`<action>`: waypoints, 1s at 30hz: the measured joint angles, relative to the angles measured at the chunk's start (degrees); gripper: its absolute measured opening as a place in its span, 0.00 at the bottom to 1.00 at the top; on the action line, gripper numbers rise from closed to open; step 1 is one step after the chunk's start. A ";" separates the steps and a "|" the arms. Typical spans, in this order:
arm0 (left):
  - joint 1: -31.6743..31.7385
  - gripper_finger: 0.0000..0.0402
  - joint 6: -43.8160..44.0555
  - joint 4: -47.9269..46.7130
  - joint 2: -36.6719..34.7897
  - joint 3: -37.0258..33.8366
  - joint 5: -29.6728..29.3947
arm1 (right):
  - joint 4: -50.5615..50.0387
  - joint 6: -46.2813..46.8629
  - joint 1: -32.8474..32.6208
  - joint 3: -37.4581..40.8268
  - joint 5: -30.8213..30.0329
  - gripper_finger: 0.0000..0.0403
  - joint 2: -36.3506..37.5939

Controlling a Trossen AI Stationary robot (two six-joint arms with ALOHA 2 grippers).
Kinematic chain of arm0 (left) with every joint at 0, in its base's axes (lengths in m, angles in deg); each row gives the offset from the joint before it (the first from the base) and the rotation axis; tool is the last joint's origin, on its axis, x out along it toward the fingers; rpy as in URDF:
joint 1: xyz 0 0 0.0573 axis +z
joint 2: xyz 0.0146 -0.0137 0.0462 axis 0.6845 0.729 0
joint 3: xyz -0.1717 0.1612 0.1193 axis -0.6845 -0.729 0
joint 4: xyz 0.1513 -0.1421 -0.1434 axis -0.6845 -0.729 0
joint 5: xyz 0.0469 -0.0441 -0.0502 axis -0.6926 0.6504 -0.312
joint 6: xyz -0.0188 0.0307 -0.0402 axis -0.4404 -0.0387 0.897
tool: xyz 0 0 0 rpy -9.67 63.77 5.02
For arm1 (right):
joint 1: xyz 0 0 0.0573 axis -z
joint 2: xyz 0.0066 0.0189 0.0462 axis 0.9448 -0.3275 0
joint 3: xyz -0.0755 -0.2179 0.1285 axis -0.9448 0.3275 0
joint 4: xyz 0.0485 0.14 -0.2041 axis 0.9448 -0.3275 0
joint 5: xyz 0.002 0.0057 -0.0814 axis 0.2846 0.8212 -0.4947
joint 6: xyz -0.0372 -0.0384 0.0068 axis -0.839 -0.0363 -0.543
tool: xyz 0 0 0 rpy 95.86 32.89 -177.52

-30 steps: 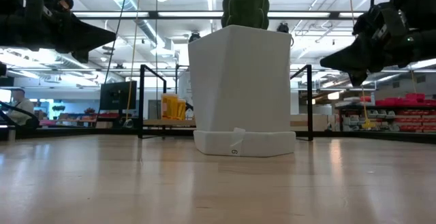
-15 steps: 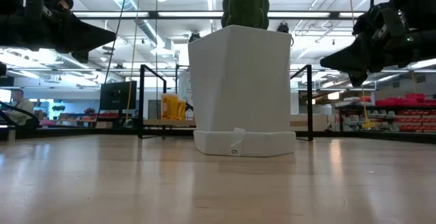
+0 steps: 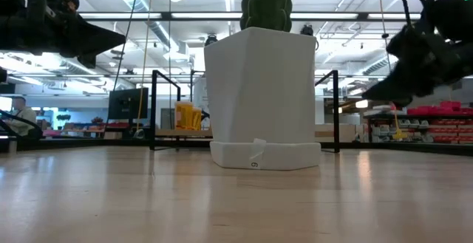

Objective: Pick and place medicine bottles onto shelf by color
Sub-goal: Return to Home Position

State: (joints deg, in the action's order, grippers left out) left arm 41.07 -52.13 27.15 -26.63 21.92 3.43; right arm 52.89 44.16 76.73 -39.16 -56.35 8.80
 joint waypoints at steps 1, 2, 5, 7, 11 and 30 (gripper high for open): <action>0.00 0.06 0.00 -0.08 -0.02 0.00 0.00 | -0.05 -0.06 0.00 -0.03 0.62 0.03 0.90; 0.00 0.06 0.00 -0.24 -0.02 0.02 0.02 | -0.14 -0.01 0.00 -0.03 1.27 0.03 1.78; 0.00 0.07 0.00 -0.80 -0.02 0.02 0.07 | -0.38 -0.02 -0.02 -0.03 2.49 0.03 5.26; 0.00 0.08 0.00 -0.90 -0.03 0.02 0.09 | -0.42 -0.02 -0.02 -0.03 2.53 0.03 8.34; -0.26 0.08 0.00 -1.07 -0.19 0.02 0.02 | -0.44 -0.02 -0.02 -0.03 2.56 0.03 13.80; -2.40 0.08 0.00 1.05 0.11 -0.04 -0.17 | -0.45 -0.04 -0.02 -0.01 2.73 0.03 15.81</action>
State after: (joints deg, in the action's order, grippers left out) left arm 38.66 -52.13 28.21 -26.51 21.88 3.26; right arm 52.44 44.12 76.71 -39.17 -53.62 24.61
